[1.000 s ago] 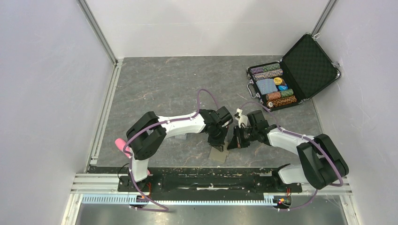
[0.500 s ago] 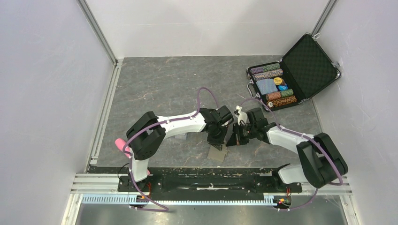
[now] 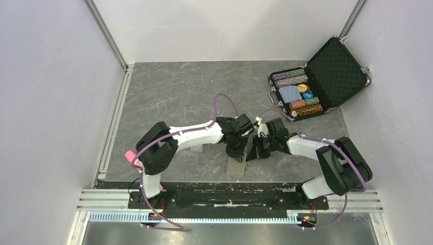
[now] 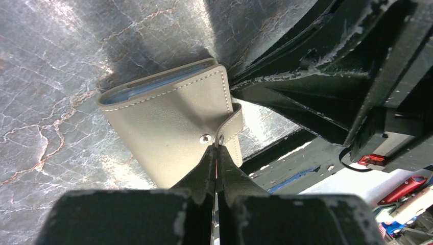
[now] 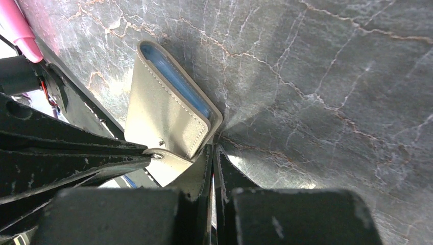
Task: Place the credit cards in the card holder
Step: Close the card holder at the center of the board.
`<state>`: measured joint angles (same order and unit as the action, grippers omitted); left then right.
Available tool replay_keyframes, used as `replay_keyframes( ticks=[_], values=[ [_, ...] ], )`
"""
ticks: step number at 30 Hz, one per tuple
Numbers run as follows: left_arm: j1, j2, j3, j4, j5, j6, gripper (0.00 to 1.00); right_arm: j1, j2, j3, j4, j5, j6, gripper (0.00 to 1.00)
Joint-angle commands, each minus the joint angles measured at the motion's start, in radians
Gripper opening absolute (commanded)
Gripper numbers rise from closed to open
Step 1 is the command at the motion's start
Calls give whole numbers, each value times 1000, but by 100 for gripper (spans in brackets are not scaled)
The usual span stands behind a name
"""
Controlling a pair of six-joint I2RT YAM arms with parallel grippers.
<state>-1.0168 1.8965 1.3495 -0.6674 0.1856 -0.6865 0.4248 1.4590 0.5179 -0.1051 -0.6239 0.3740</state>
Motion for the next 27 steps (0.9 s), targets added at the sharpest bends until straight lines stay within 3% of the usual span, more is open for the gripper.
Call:
replay_keyframes(
  ticks=[1, 27],
  values=[
    [-3, -36, 29, -17, -44, 41, 2, 8, 6, 30, 28, 20, -3, 0],
    [-5, 24, 40, -103, -101, 68, 2, 10, -70, 28, 57, -38, 3, 0]
  ],
)
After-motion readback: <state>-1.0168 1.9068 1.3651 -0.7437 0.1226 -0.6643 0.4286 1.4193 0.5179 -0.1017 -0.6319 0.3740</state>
